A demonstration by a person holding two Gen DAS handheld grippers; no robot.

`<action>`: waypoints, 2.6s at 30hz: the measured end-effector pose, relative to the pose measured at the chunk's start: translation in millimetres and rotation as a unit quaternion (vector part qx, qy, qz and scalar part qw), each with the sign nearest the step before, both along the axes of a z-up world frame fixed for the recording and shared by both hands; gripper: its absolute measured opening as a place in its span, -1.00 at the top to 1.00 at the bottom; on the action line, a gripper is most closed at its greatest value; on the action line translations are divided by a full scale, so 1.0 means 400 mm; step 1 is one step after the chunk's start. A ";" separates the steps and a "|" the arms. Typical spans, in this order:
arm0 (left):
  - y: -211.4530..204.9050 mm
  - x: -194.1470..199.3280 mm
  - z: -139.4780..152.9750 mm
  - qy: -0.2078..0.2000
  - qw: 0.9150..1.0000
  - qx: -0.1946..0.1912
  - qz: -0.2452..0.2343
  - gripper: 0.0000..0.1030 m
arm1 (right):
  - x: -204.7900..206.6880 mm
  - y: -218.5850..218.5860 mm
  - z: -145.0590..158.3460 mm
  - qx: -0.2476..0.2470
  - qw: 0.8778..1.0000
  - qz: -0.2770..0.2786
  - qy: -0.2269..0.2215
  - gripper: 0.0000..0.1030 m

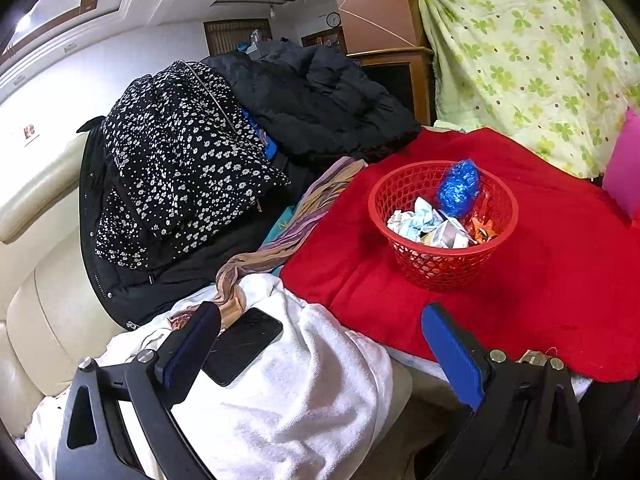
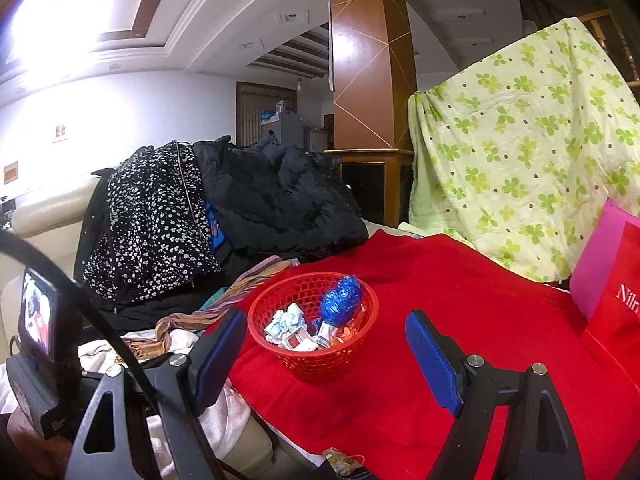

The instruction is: Collect trash

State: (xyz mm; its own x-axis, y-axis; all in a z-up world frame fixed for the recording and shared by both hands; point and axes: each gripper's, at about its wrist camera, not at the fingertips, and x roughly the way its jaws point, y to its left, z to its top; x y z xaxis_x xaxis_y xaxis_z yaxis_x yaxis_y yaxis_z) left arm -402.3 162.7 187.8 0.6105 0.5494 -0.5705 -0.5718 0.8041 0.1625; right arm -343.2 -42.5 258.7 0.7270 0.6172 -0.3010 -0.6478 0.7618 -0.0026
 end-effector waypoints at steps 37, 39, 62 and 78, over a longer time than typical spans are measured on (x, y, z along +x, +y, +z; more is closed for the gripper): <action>0.002 0.040 -0.030 0.033 0.999 0.008 0.003 -0.95 | 0.035 0.004 -0.051 0.004 0.999 -0.004 0.031 -0.64; 0.005 0.040 -0.031 0.032 0.999 0.006 0.003 -0.95 | 0.035 0.006 -0.050 0.003 0.999 -0.004 0.032 -0.64; 0.036 0.038 -0.043 0.031 0.999 -0.010 0.008 -0.95 | 0.032 0.044 -0.054 -0.015 0.999 0.004 0.029 -0.64; 0.056 0.035 -0.058 0.032 0.999 -0.020 0.012 -0.95 | 0.023 0.063 -0.055 -0.022 0.999 0.007 0.024 -0.64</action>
